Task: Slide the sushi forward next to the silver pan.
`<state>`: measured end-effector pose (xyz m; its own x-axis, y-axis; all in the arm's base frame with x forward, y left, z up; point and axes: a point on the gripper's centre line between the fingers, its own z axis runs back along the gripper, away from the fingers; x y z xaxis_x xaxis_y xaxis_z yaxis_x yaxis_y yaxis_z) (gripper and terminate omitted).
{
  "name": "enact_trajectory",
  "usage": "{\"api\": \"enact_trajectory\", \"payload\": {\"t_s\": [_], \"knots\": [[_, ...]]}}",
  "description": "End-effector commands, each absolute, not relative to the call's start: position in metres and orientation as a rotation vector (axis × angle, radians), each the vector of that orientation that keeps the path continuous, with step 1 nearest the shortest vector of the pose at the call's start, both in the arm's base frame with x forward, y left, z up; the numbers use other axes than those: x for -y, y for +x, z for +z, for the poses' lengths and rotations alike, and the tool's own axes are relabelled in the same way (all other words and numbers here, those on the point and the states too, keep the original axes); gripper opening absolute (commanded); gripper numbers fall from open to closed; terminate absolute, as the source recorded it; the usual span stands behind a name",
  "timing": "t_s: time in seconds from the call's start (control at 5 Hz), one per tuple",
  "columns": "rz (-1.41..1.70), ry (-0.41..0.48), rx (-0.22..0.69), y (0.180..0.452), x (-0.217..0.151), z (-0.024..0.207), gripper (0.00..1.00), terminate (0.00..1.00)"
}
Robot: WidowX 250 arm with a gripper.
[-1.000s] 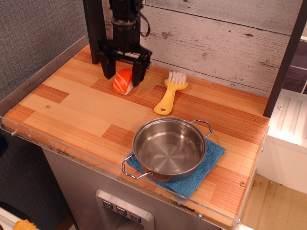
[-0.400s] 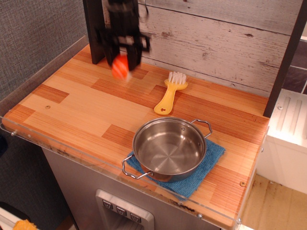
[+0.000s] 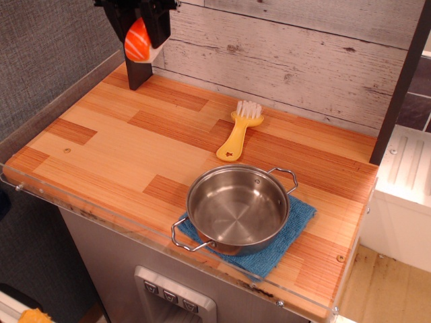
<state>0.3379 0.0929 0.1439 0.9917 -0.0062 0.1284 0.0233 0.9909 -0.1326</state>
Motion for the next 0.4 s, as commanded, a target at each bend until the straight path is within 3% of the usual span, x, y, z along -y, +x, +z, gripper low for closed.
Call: {"api": "enact_trajectory", "payload": {"t_s": [0.0,0.2], "knots": [[-0.104,-0.002,0.109,0.289,-0.087,0.133,0.00,0.00],[-0.092,0.047,0.078,0.276,-0.090,0.107,0.00,0.00]]}}
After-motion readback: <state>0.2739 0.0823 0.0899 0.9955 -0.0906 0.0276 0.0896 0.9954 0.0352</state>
